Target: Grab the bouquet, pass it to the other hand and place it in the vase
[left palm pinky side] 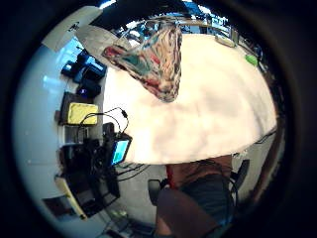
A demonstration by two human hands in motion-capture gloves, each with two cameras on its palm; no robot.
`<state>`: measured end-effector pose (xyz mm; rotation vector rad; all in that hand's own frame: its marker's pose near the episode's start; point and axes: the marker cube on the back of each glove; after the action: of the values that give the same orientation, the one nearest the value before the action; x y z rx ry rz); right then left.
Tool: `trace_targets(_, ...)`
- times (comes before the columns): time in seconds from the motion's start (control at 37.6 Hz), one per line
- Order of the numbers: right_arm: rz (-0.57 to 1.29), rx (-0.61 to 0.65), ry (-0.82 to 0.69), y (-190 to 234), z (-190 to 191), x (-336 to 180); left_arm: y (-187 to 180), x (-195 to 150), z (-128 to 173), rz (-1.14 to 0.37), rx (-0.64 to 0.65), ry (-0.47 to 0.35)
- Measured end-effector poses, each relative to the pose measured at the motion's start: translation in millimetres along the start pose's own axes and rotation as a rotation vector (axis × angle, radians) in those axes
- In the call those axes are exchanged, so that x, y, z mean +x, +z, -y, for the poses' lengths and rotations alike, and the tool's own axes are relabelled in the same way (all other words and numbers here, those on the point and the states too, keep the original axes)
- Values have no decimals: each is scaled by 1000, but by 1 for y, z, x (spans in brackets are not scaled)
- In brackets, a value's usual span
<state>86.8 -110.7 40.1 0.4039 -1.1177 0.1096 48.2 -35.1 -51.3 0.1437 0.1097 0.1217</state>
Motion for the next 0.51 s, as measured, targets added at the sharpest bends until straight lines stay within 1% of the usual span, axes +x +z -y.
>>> trace_targets(0.08, 63, -28, -13, 12, -3, -10, -6, 6, 5, -57, 37, 33)
trace_targets(0.16, 101, -45, -28, 23, -6, -20, -12, 15, 11, -173, 61, 85)
trace_targets(0.21, 126, -62, -50, 31, -8, -27, -15, 23, 16, -304, 70, 134)
trace_targets(0.29, 184, -98, -60, 45, -15, -40, -20, 36, 27, -574, 79, 209)
trace_targets(0.35, 231, -125, -49, 55, -21, -49, -22, 44, 35, -745, 88, 245)
trace_targets(0.4, 274, -145, -57, 64, -24, -54, -24, 49, 44, -859, 100, 268)
trace_targets(0.45, 314, -161, -69, 72, -27, -58, -25, 52, 53, -898, 119, 277)
trace_targets(0.51, 349, -180, -76, 80, -30, -63, -30, 57, 58, -899, 147, 269)
